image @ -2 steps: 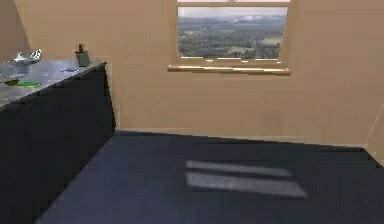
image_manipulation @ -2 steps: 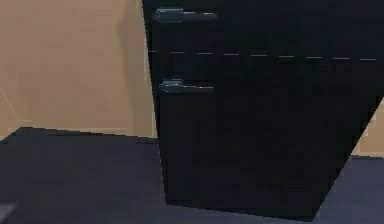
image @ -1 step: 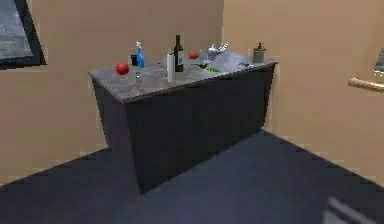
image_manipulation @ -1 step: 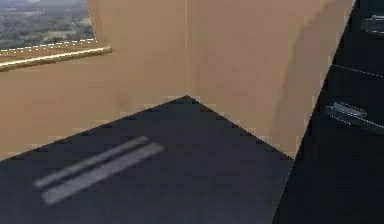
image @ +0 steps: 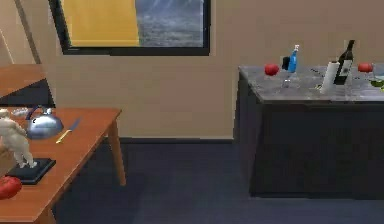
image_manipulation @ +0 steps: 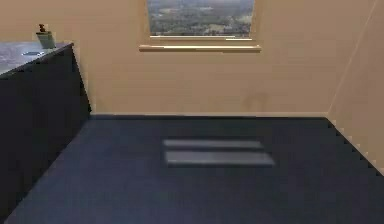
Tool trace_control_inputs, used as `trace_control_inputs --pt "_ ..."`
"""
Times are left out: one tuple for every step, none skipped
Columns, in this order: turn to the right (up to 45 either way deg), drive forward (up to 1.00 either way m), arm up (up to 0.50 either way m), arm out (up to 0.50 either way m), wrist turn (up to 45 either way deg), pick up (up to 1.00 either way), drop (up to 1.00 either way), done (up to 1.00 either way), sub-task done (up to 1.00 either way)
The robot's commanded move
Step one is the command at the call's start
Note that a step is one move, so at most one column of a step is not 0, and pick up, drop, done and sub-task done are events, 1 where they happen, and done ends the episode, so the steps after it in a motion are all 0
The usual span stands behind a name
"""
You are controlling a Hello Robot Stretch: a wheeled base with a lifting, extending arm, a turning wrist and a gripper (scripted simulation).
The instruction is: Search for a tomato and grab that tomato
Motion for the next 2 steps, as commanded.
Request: trace_control_inputs --pt "0.0 0.85 0.00 0.00 0.0 0.00 0.00 0.00 0.00" --pt "45.0 0.00 0.00 0.00 0.0 0.00 0.00 0.00 0.00"
